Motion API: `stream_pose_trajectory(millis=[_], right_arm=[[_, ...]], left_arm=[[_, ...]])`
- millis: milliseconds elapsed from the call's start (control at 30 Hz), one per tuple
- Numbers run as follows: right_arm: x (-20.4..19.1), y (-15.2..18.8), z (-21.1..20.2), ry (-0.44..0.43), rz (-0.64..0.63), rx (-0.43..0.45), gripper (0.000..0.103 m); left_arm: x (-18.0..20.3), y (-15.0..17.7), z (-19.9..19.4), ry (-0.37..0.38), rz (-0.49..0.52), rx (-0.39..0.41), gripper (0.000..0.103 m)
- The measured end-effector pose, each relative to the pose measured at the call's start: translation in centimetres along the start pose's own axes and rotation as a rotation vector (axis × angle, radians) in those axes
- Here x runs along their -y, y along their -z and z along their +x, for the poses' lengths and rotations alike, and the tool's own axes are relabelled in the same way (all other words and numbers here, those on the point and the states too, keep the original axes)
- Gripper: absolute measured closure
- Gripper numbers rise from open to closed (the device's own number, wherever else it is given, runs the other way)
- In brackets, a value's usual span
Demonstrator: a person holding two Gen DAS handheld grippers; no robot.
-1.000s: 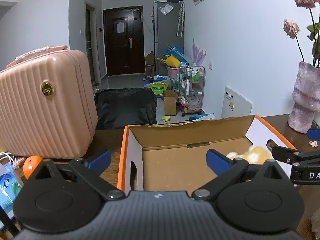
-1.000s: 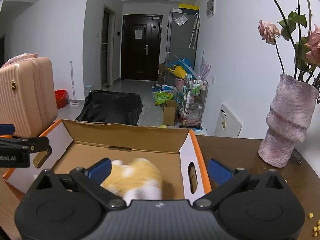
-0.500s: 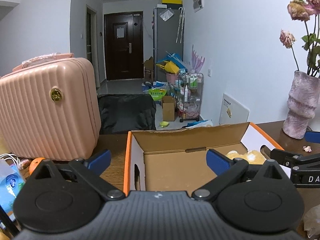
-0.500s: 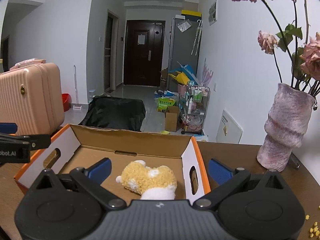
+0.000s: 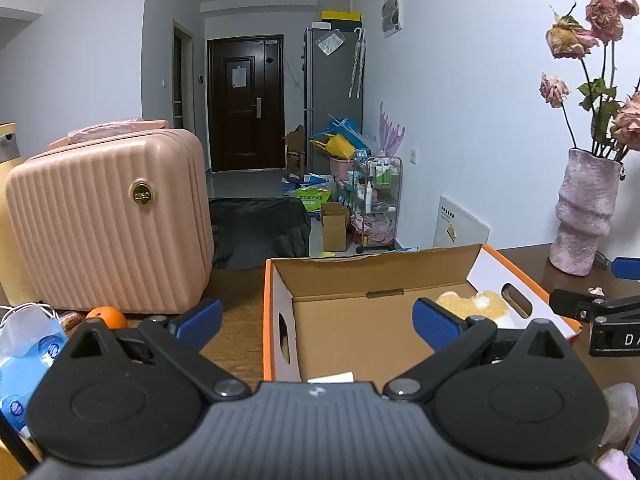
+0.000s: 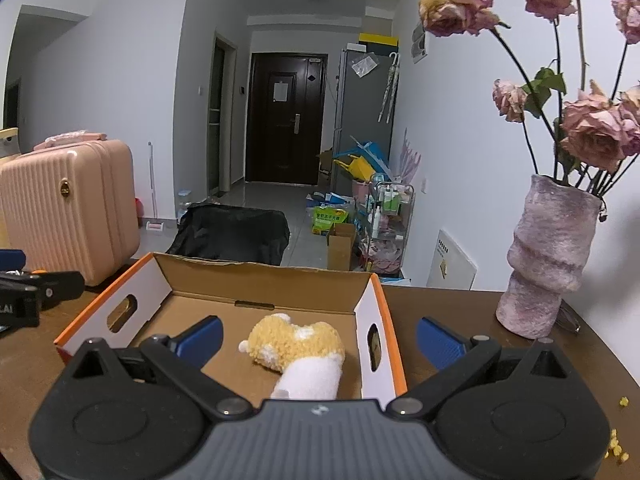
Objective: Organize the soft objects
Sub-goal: 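Open both tools to drop the lamb and sponge into the box, then withdraw both tools from the box back over the remaining items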
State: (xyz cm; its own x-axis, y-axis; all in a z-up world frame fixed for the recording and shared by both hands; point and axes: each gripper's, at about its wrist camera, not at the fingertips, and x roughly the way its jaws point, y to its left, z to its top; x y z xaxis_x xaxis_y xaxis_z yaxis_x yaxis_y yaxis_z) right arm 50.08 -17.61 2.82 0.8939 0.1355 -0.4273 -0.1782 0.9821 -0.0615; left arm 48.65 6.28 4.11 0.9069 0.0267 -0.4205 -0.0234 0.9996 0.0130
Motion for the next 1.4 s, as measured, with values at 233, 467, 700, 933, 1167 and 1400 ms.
stream_pose_trajectory(millis=[233,467,700,933,1167,1400], right_arm=[[0.0,1.1,-2.0,-0.004,0.005,-0.004,0.0],[-0.4,2.4,-4.2,-0.011,-0.003,-0.008,0.0],[-0.7,3.5,-6.7,-0.017,-0.004,-0.016,0.0],[-1.2,4.6,-9.3,-0.023,0.003,-0.009,0.0],[-1.7,6.3,-11.9,-0.029,0.005,-0.01,0.0],[-1.8,8.2,-14.5,-0.032,0.012,-0.011,0.0]], left_arm=[[-0.1,1.2,-3.1,0.007,-0.002,0.002,0.0],[0.2,2.2,-5.3,0.016,-0.002,0.0,0.0],[0.5,3.5,-7.6,0.023,0.001,-0.005,0.0],[1.1,4.9,-10.4,0.031,0.001,-0.005,0.0],[1.4,6.4,-13.2,0.044,-0.018,-0.012,0.0],[1.7,8.3,-15.7,0.034,-0.045,-0.024,0.0]])
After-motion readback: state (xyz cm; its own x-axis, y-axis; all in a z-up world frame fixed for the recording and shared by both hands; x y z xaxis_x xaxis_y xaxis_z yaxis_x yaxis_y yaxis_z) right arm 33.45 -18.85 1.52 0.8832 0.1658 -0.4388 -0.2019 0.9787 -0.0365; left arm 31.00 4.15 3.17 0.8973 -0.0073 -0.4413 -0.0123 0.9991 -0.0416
